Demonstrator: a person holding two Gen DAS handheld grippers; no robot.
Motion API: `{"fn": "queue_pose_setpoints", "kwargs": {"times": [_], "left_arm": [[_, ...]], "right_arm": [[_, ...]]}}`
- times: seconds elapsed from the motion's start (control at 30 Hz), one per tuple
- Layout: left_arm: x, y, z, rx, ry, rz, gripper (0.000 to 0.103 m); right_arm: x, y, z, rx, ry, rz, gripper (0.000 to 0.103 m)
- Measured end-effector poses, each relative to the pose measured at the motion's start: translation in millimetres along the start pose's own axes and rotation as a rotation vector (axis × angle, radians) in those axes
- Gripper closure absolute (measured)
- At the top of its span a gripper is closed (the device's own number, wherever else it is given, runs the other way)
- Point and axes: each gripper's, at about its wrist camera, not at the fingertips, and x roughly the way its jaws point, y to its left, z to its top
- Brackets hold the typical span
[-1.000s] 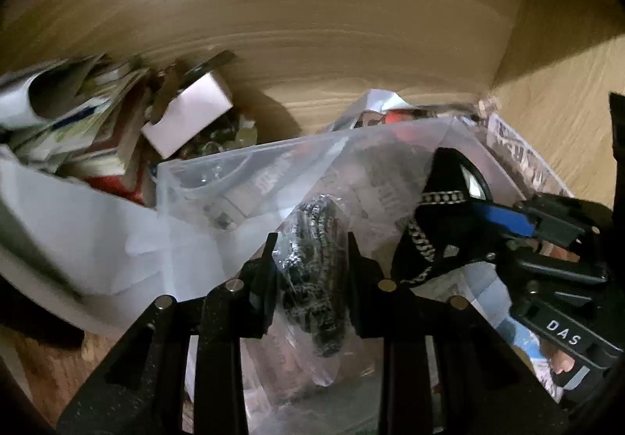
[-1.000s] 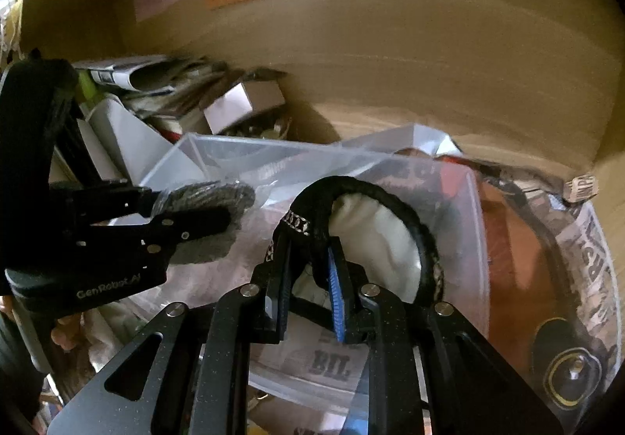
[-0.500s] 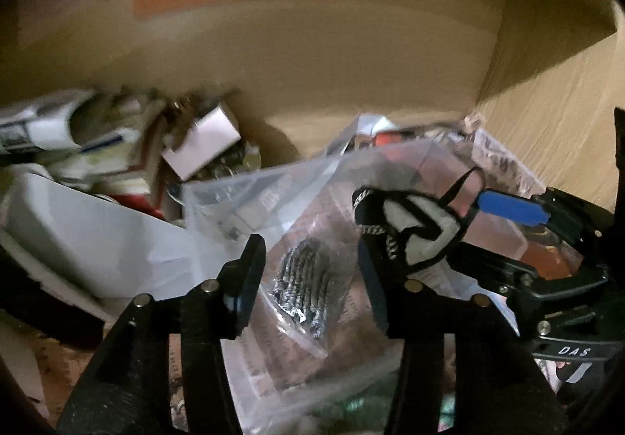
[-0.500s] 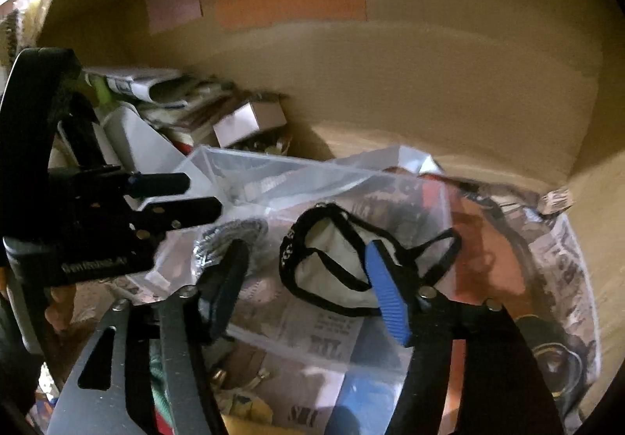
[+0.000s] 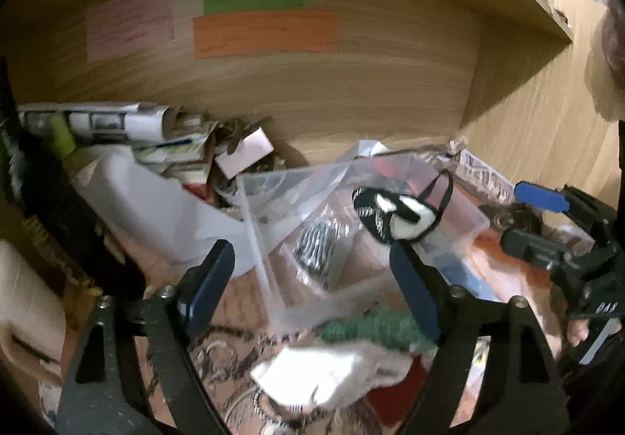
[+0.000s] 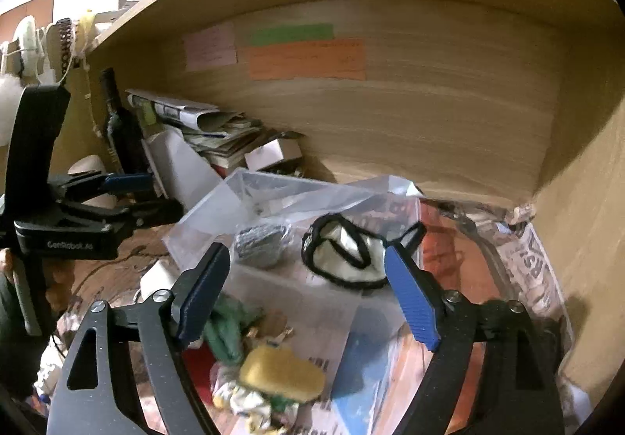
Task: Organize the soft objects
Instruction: 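Grasp the yellow sponge with the right tool while the left tool grasps the white cloth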
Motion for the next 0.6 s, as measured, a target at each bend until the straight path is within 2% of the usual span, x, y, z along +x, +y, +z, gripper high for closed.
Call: {"fn": "queue_pose_setpoints", "kwargs": {"times": [0.2, 0.4, 0.6], "left_arm": [[-7, 3, -31, -0.016, 0.038, 0.001, 0.019], [6, 5, -60, -0.042, 0.113, -0.027, 0.019], [24, 7, -77, -0.057, 0.171, -0.033, 0.019]], "right_arm": [[2, 1, -28, 0.063, 0.053, 0.026, 0.023], [13, -1, -54, 0.125, 0.125, 0.051, 0.023], [23, -5, -68, 0.148, 0.180, 0.036, 0.024]]}}
